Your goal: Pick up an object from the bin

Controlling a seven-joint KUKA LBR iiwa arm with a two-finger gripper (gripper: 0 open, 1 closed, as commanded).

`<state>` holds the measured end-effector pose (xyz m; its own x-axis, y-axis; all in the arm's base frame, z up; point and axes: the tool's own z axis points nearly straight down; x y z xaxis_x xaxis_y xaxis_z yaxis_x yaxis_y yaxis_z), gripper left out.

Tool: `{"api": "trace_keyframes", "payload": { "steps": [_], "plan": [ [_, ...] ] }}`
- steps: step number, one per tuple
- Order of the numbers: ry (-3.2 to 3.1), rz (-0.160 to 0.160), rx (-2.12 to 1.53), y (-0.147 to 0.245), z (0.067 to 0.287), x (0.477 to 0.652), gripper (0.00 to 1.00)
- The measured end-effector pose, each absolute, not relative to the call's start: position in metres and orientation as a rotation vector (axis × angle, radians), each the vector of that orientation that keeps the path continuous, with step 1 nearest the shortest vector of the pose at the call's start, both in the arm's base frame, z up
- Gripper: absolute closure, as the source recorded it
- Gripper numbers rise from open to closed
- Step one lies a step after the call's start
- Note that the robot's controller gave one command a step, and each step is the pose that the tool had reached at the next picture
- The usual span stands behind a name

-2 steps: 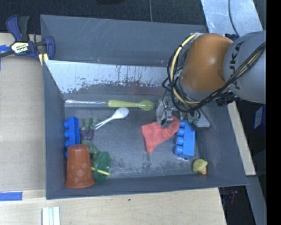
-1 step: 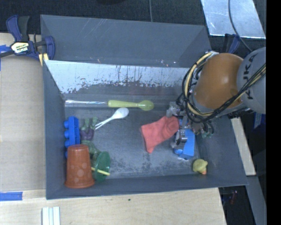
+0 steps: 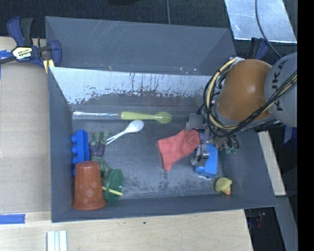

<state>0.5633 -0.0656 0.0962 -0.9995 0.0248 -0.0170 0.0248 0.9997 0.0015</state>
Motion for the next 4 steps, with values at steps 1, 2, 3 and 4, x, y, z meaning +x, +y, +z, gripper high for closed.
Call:
{"api": "trace_keyframes", "payload": {
  "steps": [1,2,3,4],
  "plan": [
    [3.122,0.001,-0.033,-0.059,0.082,0.553,0.00],
    [3.118,0.001,-0.011,-0.073,0.071,0.534,1.00],
    [3.118,0.001,-0.010,-0.073,0.071,0.534,1.00],
    [3.122,0.001,-0.100,-0.084,0.130,0.515,1.00]
  ]
}}
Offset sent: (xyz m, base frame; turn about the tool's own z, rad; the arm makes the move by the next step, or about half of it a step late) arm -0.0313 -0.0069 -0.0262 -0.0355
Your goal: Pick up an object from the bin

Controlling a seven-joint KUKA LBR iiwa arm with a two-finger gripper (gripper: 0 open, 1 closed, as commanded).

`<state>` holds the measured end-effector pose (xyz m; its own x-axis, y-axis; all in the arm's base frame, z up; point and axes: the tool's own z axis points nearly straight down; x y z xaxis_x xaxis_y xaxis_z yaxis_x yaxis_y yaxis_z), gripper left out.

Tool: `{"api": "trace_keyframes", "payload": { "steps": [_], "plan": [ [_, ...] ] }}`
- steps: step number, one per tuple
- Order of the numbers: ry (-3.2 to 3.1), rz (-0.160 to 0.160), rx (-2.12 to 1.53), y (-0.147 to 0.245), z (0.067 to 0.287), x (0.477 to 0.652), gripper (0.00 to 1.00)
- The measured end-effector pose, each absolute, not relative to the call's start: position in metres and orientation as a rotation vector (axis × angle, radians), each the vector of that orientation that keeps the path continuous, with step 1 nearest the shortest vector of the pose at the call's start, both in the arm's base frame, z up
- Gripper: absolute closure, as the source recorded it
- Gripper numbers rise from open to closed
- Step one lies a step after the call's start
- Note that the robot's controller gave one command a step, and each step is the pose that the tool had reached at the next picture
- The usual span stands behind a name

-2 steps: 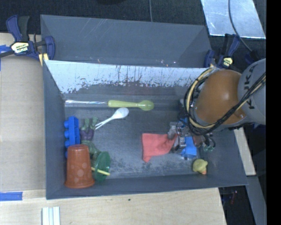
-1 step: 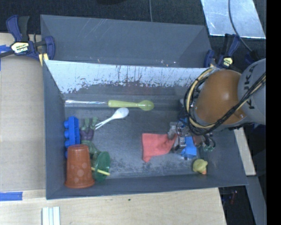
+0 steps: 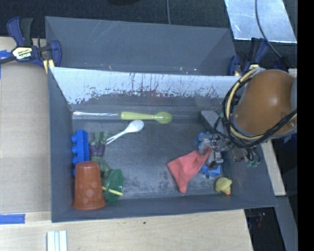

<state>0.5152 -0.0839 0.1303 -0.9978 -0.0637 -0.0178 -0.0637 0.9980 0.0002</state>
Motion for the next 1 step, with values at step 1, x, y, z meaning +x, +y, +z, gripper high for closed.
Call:
{"api": "trace_keyframes", "payload": {
  "steps": [1],
  "plan": [
    [3.120,0.001,-0.149,-0.0810,0.2073,0.5242,1.00]
  ]
}}
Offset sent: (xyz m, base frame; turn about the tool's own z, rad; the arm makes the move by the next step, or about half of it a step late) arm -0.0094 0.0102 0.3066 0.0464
